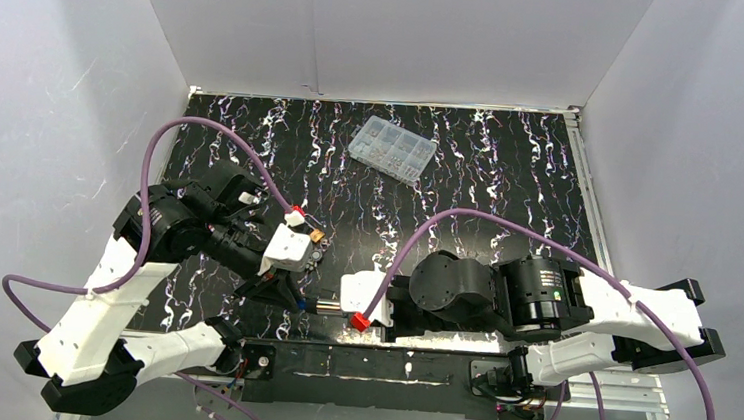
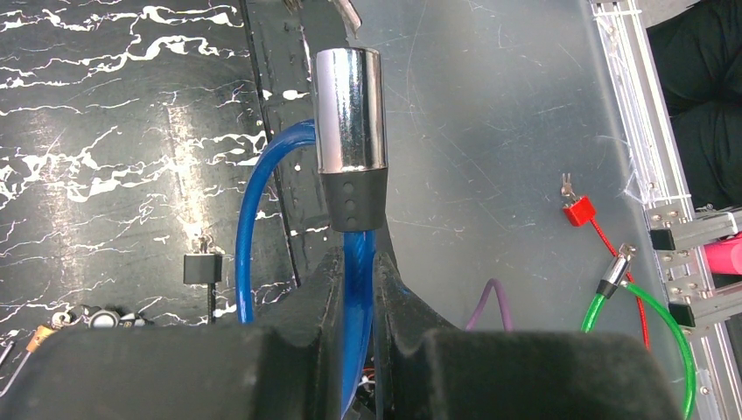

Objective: Unlock with the key

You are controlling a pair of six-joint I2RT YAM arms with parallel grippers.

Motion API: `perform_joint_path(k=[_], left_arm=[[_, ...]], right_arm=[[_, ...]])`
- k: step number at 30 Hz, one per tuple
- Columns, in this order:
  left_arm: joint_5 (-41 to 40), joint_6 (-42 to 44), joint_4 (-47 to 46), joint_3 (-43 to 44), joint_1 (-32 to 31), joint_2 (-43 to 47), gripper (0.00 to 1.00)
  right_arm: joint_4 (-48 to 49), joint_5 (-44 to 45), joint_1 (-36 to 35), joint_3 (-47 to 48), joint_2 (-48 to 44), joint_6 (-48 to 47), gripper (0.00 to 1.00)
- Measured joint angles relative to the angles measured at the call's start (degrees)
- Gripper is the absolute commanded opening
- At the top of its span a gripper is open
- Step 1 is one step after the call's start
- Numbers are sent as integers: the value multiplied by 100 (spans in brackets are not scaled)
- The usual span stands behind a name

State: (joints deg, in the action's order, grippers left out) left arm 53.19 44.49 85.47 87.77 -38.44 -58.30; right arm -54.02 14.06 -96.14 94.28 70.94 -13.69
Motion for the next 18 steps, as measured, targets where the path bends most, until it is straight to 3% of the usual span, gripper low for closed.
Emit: perform_joint_path(k=[18], left_arm=[[50, 0, -2, 59, 0, -22, 0]], right_arm=[[22, 20, 0, -42, 0, -24, 1]])
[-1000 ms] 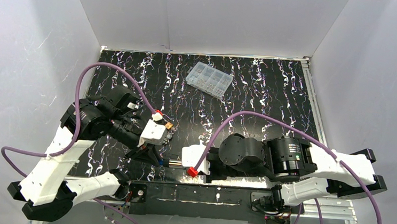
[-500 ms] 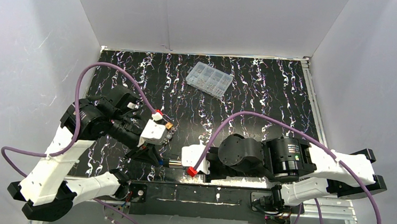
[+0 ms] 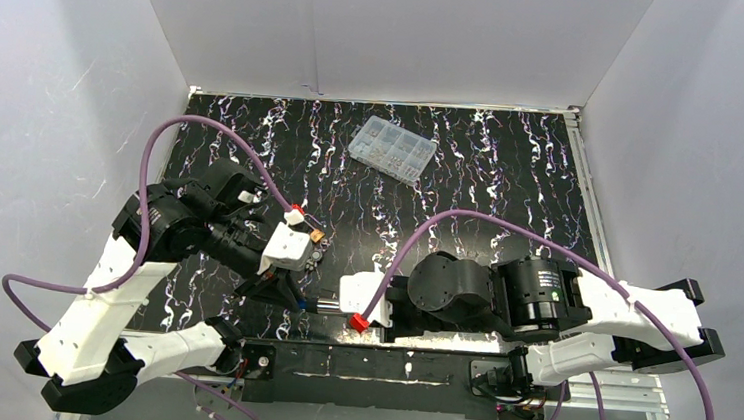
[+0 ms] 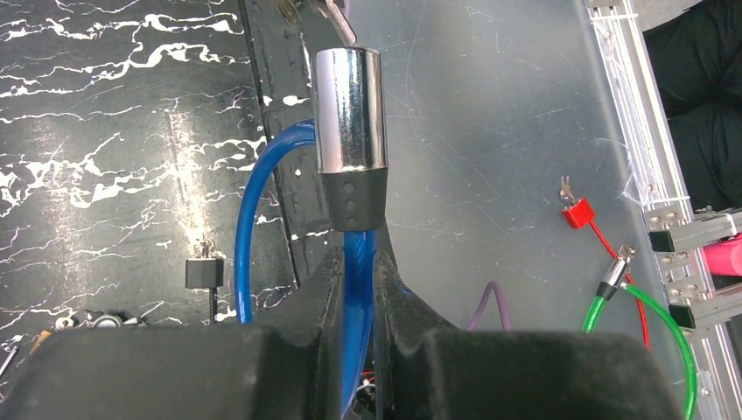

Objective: Unlock with the key

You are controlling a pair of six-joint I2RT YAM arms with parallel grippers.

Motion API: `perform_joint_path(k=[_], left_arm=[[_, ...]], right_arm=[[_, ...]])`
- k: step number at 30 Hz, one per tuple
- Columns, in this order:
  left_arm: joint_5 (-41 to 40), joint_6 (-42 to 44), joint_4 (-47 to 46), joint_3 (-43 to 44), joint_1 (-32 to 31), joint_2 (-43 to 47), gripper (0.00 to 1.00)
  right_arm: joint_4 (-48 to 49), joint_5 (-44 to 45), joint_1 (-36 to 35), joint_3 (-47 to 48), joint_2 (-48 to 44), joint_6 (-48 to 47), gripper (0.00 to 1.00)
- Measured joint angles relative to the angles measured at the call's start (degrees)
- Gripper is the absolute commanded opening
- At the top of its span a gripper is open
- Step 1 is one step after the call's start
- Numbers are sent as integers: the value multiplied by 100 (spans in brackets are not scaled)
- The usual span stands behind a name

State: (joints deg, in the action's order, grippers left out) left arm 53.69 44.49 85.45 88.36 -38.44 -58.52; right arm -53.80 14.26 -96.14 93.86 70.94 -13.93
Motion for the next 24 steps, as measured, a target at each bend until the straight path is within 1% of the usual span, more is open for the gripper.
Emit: perform_joint_path(k=[18, 24], left_arm=[[-17, -24, 2, 26, 4, -9, 0], [-83, -308, -2, 26, 4, -9, 0]], right_arm=[[70, 76, 39, -74, 0, -111, 1], [57, 76, 39, 4, 46, -129, 1]])
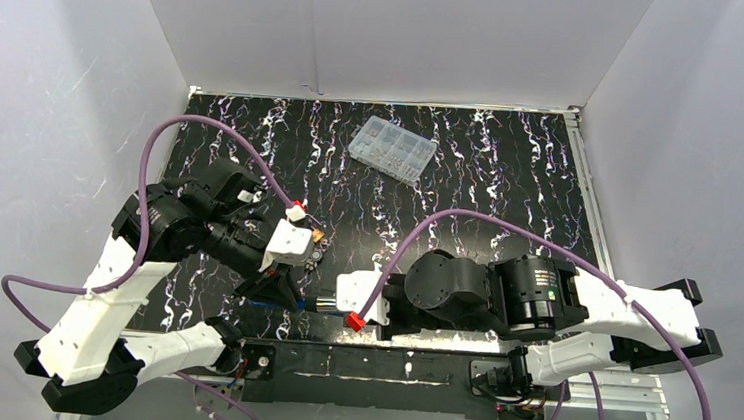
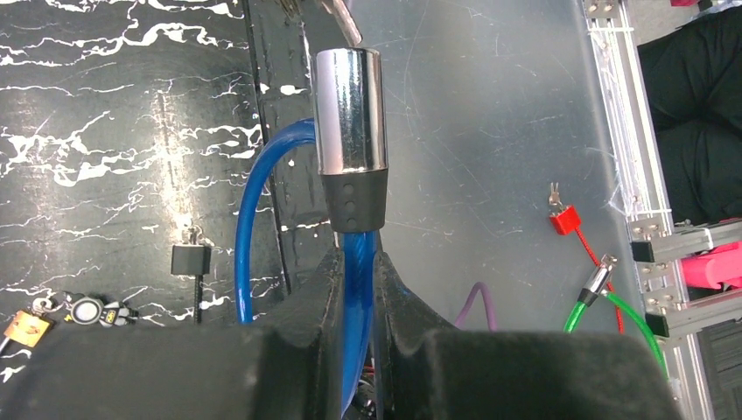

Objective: Unlock with the key

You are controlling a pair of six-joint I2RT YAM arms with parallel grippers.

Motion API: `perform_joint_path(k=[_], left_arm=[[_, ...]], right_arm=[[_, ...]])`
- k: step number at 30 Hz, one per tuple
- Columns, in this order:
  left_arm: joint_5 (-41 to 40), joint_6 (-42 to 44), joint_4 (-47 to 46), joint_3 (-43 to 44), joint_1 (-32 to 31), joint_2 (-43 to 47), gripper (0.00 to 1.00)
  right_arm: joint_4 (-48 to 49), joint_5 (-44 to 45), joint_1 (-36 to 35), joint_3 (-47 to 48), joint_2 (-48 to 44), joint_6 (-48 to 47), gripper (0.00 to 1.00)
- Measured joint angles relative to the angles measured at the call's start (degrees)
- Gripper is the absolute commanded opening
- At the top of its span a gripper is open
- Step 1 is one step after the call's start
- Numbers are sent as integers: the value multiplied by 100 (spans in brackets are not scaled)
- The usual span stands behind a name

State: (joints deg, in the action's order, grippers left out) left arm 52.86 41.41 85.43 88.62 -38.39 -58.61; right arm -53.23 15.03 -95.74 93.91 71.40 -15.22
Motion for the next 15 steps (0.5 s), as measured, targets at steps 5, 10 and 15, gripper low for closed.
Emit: perform_joint_path(k=[5, 10, 15], left_arm=[[-66, -160, -4, 0, -2, -2, 0], [-116, -186, -4, -2, 0, 0, 0], [-125, -179, -2, -2, -2, 2, 0]], right_arm=[[-22, 2, 4, 109, 55, 0, 1], [-20, 0, 7, 131, 72, 0, 1], [-17, -4, 7, 107, 72, 4, 1]])
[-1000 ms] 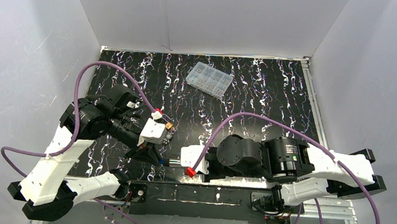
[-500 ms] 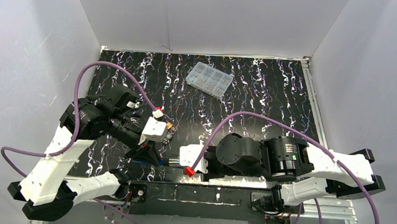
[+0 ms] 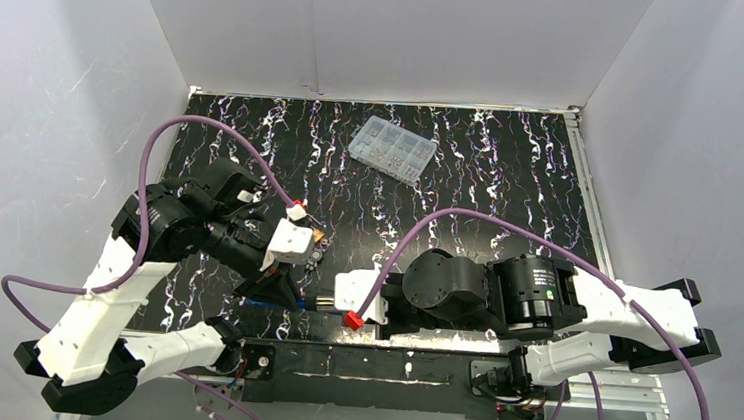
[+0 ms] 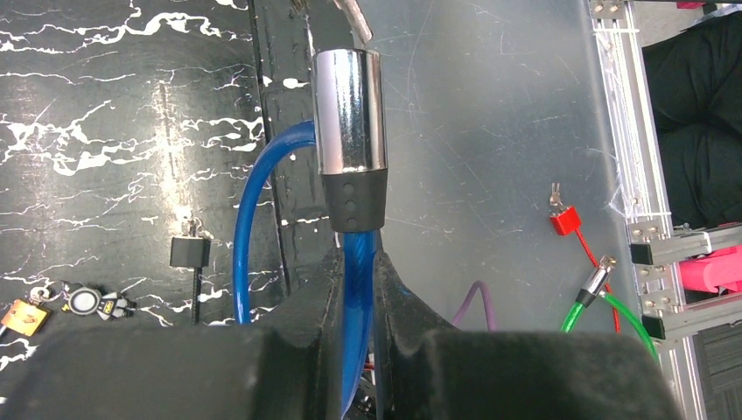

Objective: Unlock with the key

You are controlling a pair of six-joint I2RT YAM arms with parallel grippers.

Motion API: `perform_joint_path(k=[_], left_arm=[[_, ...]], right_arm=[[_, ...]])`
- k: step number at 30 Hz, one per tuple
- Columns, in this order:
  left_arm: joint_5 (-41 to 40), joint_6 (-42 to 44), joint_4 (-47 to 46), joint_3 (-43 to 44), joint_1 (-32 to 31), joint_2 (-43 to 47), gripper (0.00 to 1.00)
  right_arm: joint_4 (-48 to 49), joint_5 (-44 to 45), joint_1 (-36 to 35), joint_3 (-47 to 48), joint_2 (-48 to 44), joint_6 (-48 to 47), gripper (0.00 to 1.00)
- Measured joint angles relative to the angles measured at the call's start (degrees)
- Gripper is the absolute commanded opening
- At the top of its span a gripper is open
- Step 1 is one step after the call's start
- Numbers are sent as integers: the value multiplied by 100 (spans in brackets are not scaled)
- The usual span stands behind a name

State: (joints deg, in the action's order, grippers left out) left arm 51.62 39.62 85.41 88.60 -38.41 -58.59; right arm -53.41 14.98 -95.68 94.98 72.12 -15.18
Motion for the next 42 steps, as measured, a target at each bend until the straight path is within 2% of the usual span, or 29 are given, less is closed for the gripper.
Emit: perform_joint_path(k=[11, 42], left_arm=[[4, 81, -2, 0, 2, 24, 0], [24, 42, -2, 0, 2, 17, 0]], right_arm=[[39, -15, 232, -114, -72, 20, 1], [87, -223, 236, -203, -94, 142, 1]])
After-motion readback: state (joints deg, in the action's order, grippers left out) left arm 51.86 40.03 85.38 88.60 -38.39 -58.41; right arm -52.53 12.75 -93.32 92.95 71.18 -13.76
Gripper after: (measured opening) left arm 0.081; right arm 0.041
